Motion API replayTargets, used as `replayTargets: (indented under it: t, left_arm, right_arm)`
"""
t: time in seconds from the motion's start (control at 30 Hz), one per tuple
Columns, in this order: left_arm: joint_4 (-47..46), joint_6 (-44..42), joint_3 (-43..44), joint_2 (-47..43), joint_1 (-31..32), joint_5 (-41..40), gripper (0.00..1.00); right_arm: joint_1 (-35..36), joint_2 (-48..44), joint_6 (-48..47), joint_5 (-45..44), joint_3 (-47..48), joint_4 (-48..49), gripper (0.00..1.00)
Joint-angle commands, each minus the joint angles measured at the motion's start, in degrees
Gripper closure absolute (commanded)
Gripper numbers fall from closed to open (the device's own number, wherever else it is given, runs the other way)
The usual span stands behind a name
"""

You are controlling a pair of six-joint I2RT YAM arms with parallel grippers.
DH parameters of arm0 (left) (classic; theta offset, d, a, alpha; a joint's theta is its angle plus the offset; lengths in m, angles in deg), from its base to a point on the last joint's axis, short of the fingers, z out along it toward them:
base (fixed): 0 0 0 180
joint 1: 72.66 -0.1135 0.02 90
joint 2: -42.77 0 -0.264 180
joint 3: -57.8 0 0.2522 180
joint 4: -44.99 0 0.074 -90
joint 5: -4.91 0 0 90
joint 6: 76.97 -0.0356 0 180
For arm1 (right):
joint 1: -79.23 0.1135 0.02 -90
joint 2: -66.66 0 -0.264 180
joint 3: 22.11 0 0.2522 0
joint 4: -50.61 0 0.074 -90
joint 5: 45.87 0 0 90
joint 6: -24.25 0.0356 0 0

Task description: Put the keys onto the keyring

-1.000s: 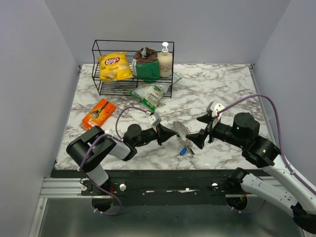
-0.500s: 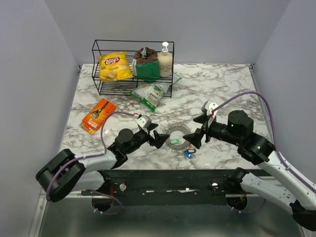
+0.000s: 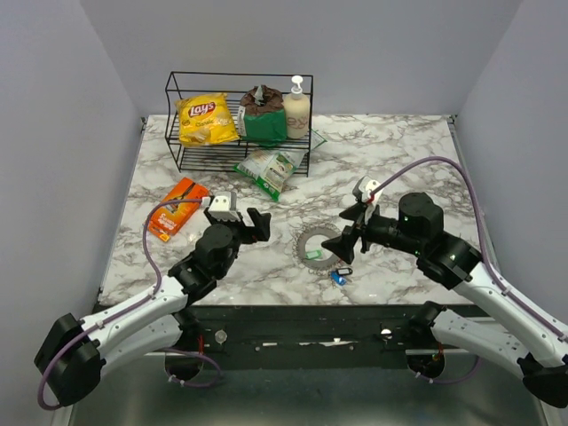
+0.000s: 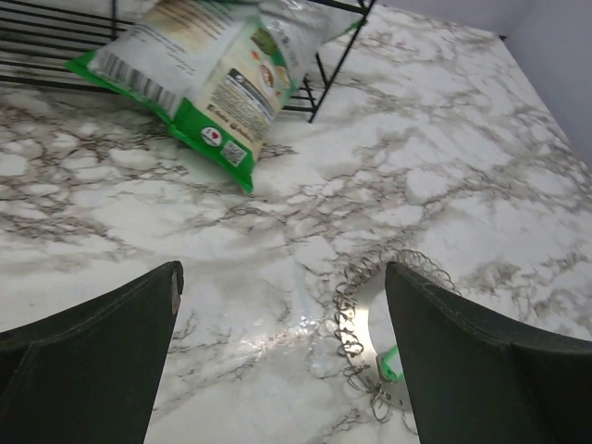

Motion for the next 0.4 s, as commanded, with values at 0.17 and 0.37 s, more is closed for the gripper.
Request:
replayTargets:
  t: [0.17, 0.37]
  left_arm:
    - [14.59, 7.12, 3.53, -1.31, 0.34, -17.32, 0.01]
    - [12.39, 4.33, 3.26, -0.52, 0.34, -15.13, 0.01]
  right_arm:
    - [0.21, 2.30, 0.80, 2.65, 1.43, 2.72, 0.00]
    - [0.13, 2.57, 0.88, 2.57, 1.78, 2.81, 0.00]
